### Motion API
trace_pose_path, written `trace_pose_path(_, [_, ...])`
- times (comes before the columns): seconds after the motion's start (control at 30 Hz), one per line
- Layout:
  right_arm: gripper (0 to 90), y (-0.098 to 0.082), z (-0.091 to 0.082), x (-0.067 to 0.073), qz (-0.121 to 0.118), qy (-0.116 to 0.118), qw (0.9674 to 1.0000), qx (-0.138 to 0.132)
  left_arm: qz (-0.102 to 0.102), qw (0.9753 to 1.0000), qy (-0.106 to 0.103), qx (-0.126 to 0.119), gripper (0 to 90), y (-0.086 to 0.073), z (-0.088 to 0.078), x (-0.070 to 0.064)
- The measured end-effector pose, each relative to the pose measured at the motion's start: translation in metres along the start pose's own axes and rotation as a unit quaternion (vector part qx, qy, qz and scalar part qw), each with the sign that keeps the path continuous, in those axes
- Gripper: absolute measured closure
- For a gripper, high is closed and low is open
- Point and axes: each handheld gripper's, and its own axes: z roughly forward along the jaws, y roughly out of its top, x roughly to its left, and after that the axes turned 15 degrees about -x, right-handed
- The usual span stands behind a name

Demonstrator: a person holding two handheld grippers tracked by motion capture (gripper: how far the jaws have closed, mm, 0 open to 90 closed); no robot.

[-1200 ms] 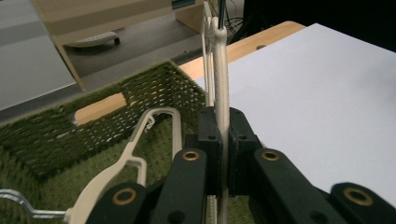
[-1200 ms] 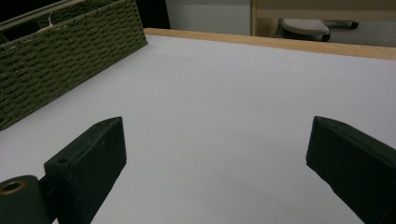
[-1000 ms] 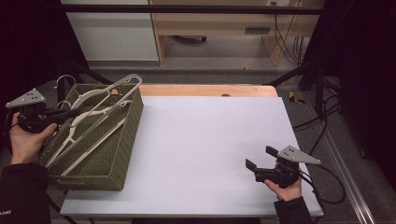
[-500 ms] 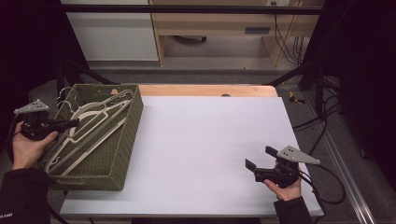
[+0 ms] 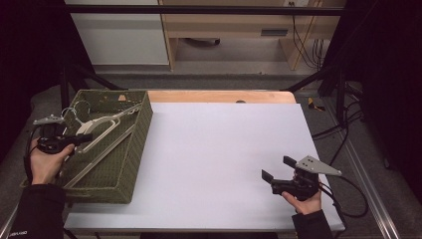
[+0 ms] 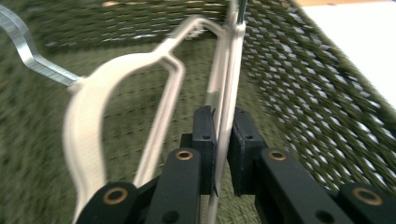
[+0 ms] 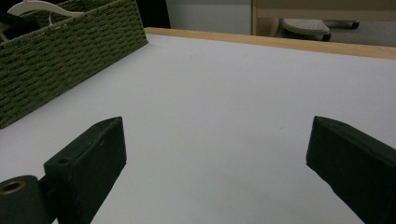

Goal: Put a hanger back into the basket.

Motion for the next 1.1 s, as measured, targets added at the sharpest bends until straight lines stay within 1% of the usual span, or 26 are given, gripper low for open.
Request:
trace_pose_path(0.07, [5.5,0.000,0.000,0.000,0.001,0.000,1.0000,0.000,-0.007,0.9994,0.034,0.006,79.8,-0.002,-0.001,0.002])
trace_pose_path(0.13, [5.4,-0.001,0.001,0.000,0.001,0.000,1.0000,0.001,-0.024,0.9984,0.051,-0.002,74.9,-0.004,-0.004,0.005])
trace_pose_path(0.17, [5.5,-0.001,0.001,0.000,0.001,0.000,1.0000,0.002,-0.025,0.9977,0.062,-0.006,71.8,-0.005,-0.007,0.007])
trace_pose_path(0.23, [5.5,-0.001,0.001,0.000,0.001,0.002,1.0000,0.001,-0.024,0.9968,0.076,-0.013,64.3,-0.007,-0.012,0.007])
trace_pose_path(0.27, [5.5,-0.001,0.001,0.000,0.001,0.001,1.0000,0.003,-0.029,0.9964,0.077,-0.020,62.5,-0.008,-0.015,0.005])
trace_pose_path(0.3, [5.5,-0.002,0.001,0.000,0.000,0.002,1.0000,0.006,-0.027,0.9961,0.079,-0.029,59.9,-0.008,-0.018,0.004])
trace_pose_path(0.33, [5.5,-0.002,0.002,0.000,-0.001,0.002,1.0000,0.005,-0.023,0.9965,0.071,-0.037,57.1,-0.007,-0.023,0.001])
trace_pose_path(0.4, [5.5,-0.002,0.002,0.001,0.000,0.001,1.0000,0.005,-0.026,0.9964,0.060,-0.053,53.7,-0.005,-0.030,-0.005])
trace_pose_path(0.43, [5.4,-0.002,0.001,0.001,0.000,0.001,1.0000,0.004,-0.026,0.9961,0.053,-0.066,51.7,-0.004,-0.034,-0.011])
trace_pose_path(0.5, [5.5,-0.002,0.001,0.001,-0.001,0.000,1.0000,0.004,-0.020,0.9959,0.032,-0.082,49.9,-0.002,-0.040,-0.022])
trace_pose_path(0.57, [5.4,-0.002,0.000,0.001,-0.001,0.001,1.0000,0.003,-0.013,0.9947,0.009,-0.102,48.3,0.000,-0.047,-0.036])
trace_pose_path(0.63, [5.4,-0.002,-0.001,0.001,-0.001,0.000,1.0000,0.003,-0.003,0.9924,-0.018,-0.121,45.7,0.000,-0.051,-0.052])
trace_pose_path(0.67, [5.3,-0.002,-0.001,0.001,-0.002,0.000,1.0000,0.002,0.003,0.9912,-0.028,-0.130,43.6,0.000,-0.052,-0.061])
trace_pose_path(0.7, [5.3,-0.002,-0.002,0.001,-0.002,0.000,1.0000,0.000,0.009,0.9894,-0.039,-0.140,41.4,-0.001,-0.053,-0.069])
trace_pose_path(0.73, [5.3,-0.001,-0.003,0.001,-0.003,0.002,1.0000,-0.002,0.015,0.9880,-0.056,-0.143,38.7,-0.003,-0.052,-0.077])
trace_pose_path(0.77, [5.2,-0.001,-0.003,0.001,-0.002,0.002,1.0000,-0.003,0.018,0.9865,-0.067,-0.148,34.9,-0.004,-0.051,-0.084])
trace_pose_path(0.8, [5.1,0.000,-0.004,0.001,-0.003,0.004,1.0000,-0.005,0.023,0.9843,-0.077,-0.157,31.4,-0.006,-0.050,-0.092])
trace_pose_path(0.83, [5.0,0.000,-0.004,0.001,-0.003,0.004,1.0000,-0.006,0.031,0.9827,-0.087,-0.161,27.5,-0.008,-0.048,-0.098])
trace_pose_path(0.9, [4.7,0.000,-0.005,0.000,-0.004,0.004,0.9999,-0.008,0.038,0.9800,-0.103,-0.166,20.5,-0.013,-0.043,-0.111])
trace_pose_path(0.93, [4.7,0.001,-0.006,0.000,-0.004,0.005,0.9999,-0.009,0.040,0.9796,-0.112,-0.162,16.5,-0.015,-0.041,-0.116])
trace_pose_path(0.97, [4.7,0.001,-0.006,-0.001,-0.004,0.005,0.9999,-0.010,0.037,0.9795,-0.122,-0.156,12.4,-0.017,-0.038,-0.120])
trace_pose_path(1.0, [4.5,0.001,-0.007,-0.001,-0.005,0.005,0.9999,-0.010,0.037,0.9790,-0.128,-0.154,10.4,-0.019,-0.036,-0.124])
trace_pose_path(1.07, [4.1,0.002,-0.008,-0.001,-0.003,0.004,0.9999,-0.011,0.038,0.9785,-0.133,-0.152,8.3,-0.023,-0.033,-0.129])
trace_pose_path(1.1, [4.1,0.003,-0.009,-0.002,-0.005,0.006,0.9999,-0.011,0.034,0.9780,-0.137,-0.154,7.6,-0.025,-0.032,-0.131])
